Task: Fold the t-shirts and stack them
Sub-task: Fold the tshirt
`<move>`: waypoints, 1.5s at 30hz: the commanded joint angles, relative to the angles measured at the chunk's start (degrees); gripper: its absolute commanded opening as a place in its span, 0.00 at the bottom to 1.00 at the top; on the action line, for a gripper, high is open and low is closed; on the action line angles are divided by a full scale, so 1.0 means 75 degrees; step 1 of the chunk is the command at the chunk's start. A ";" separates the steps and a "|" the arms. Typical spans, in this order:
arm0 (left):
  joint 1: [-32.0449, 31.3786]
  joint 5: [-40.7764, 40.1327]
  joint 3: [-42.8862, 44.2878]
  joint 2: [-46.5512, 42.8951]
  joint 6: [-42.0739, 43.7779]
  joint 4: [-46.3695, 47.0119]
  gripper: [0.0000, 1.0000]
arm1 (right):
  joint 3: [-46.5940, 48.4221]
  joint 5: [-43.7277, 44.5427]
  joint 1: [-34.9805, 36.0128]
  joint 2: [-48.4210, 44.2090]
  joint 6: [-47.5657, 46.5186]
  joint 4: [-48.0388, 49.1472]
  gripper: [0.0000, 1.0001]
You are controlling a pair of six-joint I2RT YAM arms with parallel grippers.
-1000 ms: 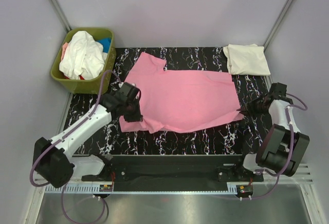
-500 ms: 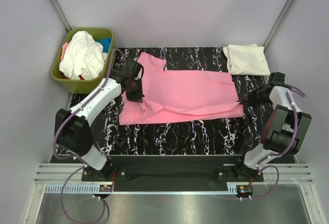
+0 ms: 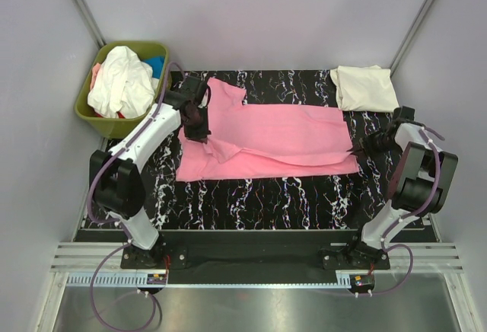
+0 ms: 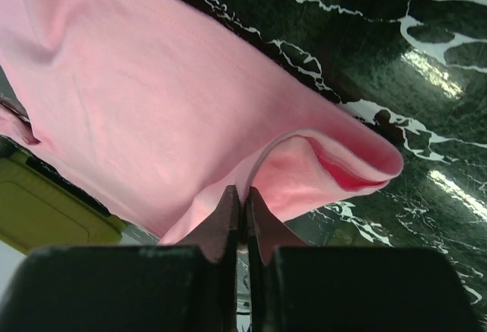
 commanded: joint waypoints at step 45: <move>0.0675 0.0725 -0.3962 -0.1858 -0.0906 0.2747 0.37 | 0.0094 0.1972 0.3963 -0.0721 -0.0415 0.0332 0.42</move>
